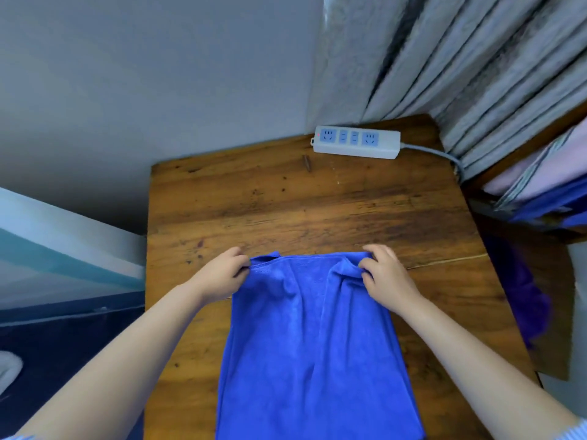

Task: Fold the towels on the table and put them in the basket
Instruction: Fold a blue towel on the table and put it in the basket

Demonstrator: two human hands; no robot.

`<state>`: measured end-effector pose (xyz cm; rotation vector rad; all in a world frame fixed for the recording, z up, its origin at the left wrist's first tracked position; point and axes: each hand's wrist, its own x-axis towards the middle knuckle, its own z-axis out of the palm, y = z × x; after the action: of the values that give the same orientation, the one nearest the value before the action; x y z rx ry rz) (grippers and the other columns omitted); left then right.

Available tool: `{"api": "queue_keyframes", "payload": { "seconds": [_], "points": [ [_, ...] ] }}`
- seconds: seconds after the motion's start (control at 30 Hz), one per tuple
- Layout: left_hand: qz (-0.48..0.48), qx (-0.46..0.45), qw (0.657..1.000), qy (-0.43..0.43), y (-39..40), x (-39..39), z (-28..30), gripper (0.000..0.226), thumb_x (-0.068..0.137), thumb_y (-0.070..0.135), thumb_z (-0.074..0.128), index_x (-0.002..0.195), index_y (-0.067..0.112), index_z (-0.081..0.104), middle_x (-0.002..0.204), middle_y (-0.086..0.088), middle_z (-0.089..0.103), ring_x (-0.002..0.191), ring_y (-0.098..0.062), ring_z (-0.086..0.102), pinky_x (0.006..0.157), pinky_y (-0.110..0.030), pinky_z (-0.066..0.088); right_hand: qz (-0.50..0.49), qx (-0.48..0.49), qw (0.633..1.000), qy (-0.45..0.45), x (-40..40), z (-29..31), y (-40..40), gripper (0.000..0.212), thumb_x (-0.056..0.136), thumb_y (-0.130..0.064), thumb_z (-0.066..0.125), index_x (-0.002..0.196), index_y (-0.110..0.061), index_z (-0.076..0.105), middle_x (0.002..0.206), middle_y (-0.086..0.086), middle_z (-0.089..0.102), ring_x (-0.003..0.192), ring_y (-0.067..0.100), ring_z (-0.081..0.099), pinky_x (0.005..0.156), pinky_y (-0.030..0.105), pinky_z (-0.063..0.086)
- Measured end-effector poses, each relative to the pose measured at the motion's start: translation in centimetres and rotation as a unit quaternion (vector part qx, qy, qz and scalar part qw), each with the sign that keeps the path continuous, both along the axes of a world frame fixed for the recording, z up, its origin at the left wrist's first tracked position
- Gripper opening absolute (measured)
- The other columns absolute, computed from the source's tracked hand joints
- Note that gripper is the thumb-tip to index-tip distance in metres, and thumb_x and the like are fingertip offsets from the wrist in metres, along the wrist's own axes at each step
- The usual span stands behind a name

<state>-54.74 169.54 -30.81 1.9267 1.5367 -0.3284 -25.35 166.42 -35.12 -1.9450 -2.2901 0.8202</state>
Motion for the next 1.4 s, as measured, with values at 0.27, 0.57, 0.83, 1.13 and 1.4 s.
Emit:
{"api": "queue_keyframes", "payload": {
  "seconds": [0.27,0.57,0.83,1.13,1.4],
  "points": [
    [0.139,0.126,0.981,-0.049,-2.2,-1.9,1.8,0.020,0.089,0.001,0.051,0.103,-0.002,0.064,0.106,-0.017,0.066,0.104,-0.029,0.058,0.082,-0.027,0.037,0.070,0.094,0.993,-0.005,-2.4,3.2,2.6,0.031,0.075,-0.004,0.040,0.077,-0.005,0.070,0.083,0.011,0.067,0.080,0.032,0.063,0.074,0.034,0.049],
    [0.004,-0.036,0.996,0.087,-9.1,-3.8,0.1,0.028,0.095,0.010,0.039,0.111,0.007,0.060,0.111,-0.013,0.058,0.108,-0.029,0.053,0.081,-0.033,0.040,0.175,0.026,0.978,-0.110,-2.3,-1.0,-12.0,0.030,0.026,-0.007,0.083,0.048,-0.010,0.064,0.070,0.008,0.071,0.059,0.025,0.068,0.045,0.027,0.050],
    [0.062,0.011,0.992,0.114,-11.4,-3.3,-0.4,0.029,0.097,0.016,0.036,0.112,0.010,0.060,0.111,-0.012,0.058,0.101,-0.032,0.057,0.074,-0.035,0.045,0.005,-0.052,0.999,-0.006,-3.6,1.4,-6.3,0.018,0.082,-0.003,0.045,0.067,-0.012,0.050,0.087,0.009,0.057,0.085,0.026,0.059,0.063,0.026,0.033],
    [0.125,0.008,0.987,0.101,-11.2,-2.8,-0.1,0.029,0.091,0.004,0.040,0.109,0.007,0.063,0.090,-0.006,0.045,0.099,-0.032,0.057,0.076,-0.034,0.045,-0.034,-0.155,0.984,-0.083,-3.8,1.1,-2.6,0.025,0.083,-0.001,0.046,0.101,-0.004,0.064,0.119,0.014,0.054,0.108,0.029,0.054,0.080,0.026,0.040],
    [0.166,0.030,0.980,0.103,-11.1,-3.0,0.4,0.026,0.090,0.001,0.040,0.100,0.005,0.063,0.090,-0.010,0.050,0.096,-0.032,0.057,0.075,-0.036,0.046,0.042,-0.122,0.988,-0.091,-3.9,2.2,-1.4,0.024,0.082,-0.006,0.049,0.094,-0.006,0.070,0.106,0.014,0.063,0.102,0.031,0.058,0.081,0.030,0.045]
  ]
}}
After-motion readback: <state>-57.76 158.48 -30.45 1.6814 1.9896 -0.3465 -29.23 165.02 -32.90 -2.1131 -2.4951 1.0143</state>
